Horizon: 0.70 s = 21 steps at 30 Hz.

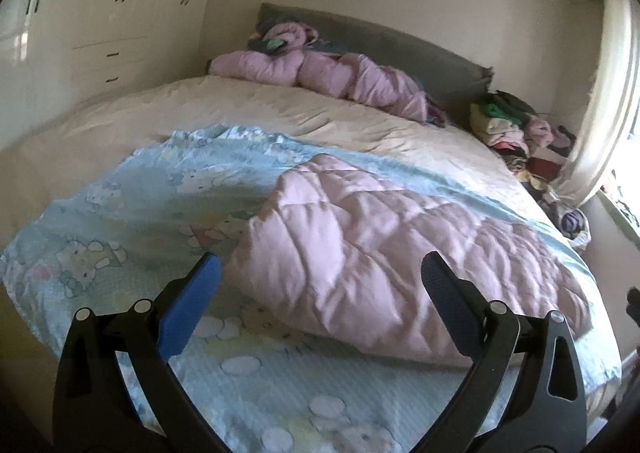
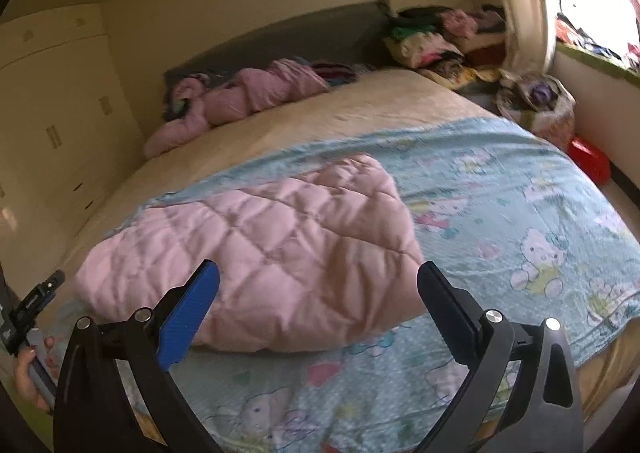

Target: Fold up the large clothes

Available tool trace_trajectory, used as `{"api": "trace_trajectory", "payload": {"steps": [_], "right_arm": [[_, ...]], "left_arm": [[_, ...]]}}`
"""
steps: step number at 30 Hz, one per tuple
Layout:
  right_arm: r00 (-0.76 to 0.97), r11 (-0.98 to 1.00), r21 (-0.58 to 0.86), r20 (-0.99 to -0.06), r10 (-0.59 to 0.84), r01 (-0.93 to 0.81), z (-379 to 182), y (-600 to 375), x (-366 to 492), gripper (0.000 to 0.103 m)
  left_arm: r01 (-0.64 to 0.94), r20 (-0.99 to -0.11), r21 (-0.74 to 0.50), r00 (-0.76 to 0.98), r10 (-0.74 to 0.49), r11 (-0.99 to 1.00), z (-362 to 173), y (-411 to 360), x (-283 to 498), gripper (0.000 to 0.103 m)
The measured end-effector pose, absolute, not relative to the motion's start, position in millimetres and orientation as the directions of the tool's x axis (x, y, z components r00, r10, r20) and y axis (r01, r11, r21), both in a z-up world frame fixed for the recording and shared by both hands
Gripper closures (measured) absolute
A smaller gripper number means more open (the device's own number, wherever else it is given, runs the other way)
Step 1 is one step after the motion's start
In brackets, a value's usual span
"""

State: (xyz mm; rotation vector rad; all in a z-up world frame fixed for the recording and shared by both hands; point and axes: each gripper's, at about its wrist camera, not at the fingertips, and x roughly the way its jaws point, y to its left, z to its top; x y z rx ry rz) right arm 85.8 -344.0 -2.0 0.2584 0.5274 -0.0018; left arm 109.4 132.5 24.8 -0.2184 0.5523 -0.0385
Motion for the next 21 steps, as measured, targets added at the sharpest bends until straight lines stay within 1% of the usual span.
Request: {"api": "trace_trajectory", "payload": {"steps": [4, 7, 10, 14, 21], "right_arm": [[0.880, 0.972, 0.233, -0.467, 0.088, 0.027, 8.0, -327.2, 67.6, 0.004], [0.880, 0.972, 0.236, -0.463, 0.106, 0.007, 8.9, -319.6, 57.9, 0.004], [0.874, 0.973, 0.229, -0.470, 0.125, -0.016, 6.6, -313.1, 49.1, 0.004], [0.876, 0.979, 0.202, -0.469, 0.110, -0.015, 1.9, -308.2, 38.3, 0.004], [0.855, 0.985, 0.174, -0.510, 0.097, -0.008, -23.5, -295.0, 20.2, 0.004]], "left_arm": [[0.024, -0.503, -0.227, 0.853, -0.138, 0.974, 26.7, 113.7, 81.5, 0.009], [0.054, -0.497, -0.214, 0.854, -0.157, 0.975, 27.4, 99.4, 63.7, 0.009], [0.071, -0.495, -0.208, 0.852, -0.168, 0.975, 26.8, 90.6, 54.9, 0.009], [0.094, -0.496, -0.191, 0.850, -0.179, 0.977, 24.1, 80.2, 40.8, 0.009], [0.116, -0.521, -0.184, 0.831, -0.196, 0.976, 14.8, 69.3, 25.0, 0.009]]}}
